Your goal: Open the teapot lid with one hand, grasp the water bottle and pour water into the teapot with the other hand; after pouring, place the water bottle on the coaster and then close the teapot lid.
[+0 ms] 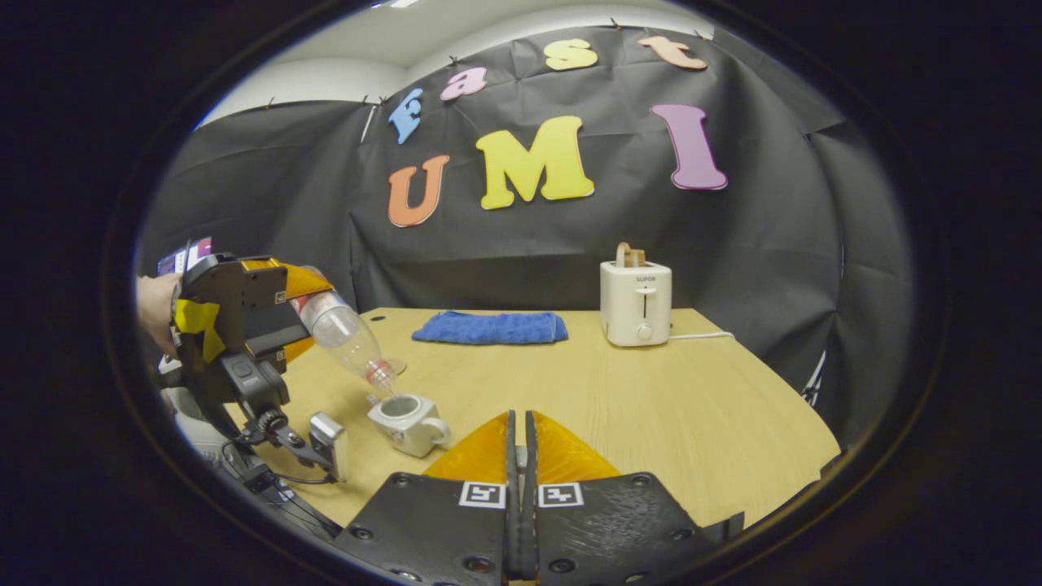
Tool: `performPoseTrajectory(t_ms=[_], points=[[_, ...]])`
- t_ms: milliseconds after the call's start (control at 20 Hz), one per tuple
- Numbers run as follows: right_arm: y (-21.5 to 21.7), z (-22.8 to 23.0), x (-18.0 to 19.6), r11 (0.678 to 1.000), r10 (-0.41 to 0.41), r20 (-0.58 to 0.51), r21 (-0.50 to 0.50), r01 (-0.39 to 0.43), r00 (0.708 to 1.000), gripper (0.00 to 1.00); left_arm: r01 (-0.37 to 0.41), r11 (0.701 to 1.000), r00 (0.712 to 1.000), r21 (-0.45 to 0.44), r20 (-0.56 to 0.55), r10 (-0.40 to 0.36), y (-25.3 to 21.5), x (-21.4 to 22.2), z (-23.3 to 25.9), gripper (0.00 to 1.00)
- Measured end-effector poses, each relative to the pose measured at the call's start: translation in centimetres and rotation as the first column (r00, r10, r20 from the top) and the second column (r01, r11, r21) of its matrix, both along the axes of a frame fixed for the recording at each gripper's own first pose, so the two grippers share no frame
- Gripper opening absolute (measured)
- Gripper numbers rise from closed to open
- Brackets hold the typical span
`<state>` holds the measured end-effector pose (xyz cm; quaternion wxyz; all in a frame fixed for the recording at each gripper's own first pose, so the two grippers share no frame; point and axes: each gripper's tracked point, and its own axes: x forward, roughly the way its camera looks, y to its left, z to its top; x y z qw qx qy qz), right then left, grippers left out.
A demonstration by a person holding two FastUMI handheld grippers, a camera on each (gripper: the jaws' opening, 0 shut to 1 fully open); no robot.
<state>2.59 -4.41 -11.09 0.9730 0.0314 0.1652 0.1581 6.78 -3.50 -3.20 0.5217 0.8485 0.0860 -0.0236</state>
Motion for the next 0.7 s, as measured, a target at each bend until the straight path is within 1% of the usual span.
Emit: performPoseTrajectory(t_ms=[300,400,500,600,650,700], points=[[-0.4,0.2,-0.1,1.000,-0.013,0.004,-0.001,0.013,1.000,0.00,0.011,1.000,1.000,-0.005,0.011,-0.011,-0.3,0.2,0.1,0.74],[-0.6,0.3,0.0,1.000,-0.020,0.003,-0.001,0.020,1.000,0.00,0.018,1.000,1.000,-0.022,0.018,-0.018,-0.3,0.3,0.1,0.74],[-0.7,0.2,0.0,1.000,-0.028,0.002,-0.001,0.028,1.000,0.00,0.024,0.998,1.000,-0.065,0.019,-0.023,-0.2,0.3,-0.5,0.74],[-0.7,0.4,-0.1,1.000,-0.030,0.002,0.001,0.030,1.000,0.00,0.034,0.991,0.999,-0.130,0.031,-0.030,-0.2,0.4,-0.5,0.74],[-0.5,0.5,-0.2,1.000,-0.023,-0.001,0.014,0.023,1.000,0.00,0.033,0.983,0.999,-0.180,0.037,-0.027,0.1,0.4,-0.7,0.74],[-0.4,0.6,-0.1,0.999,-0.023,-0.007,0.029,0.023,1.000,0.00,0.024,0.969,0.999,-0.247,0.027,-0.018,0.3,0.5,-1.3,0.74]])
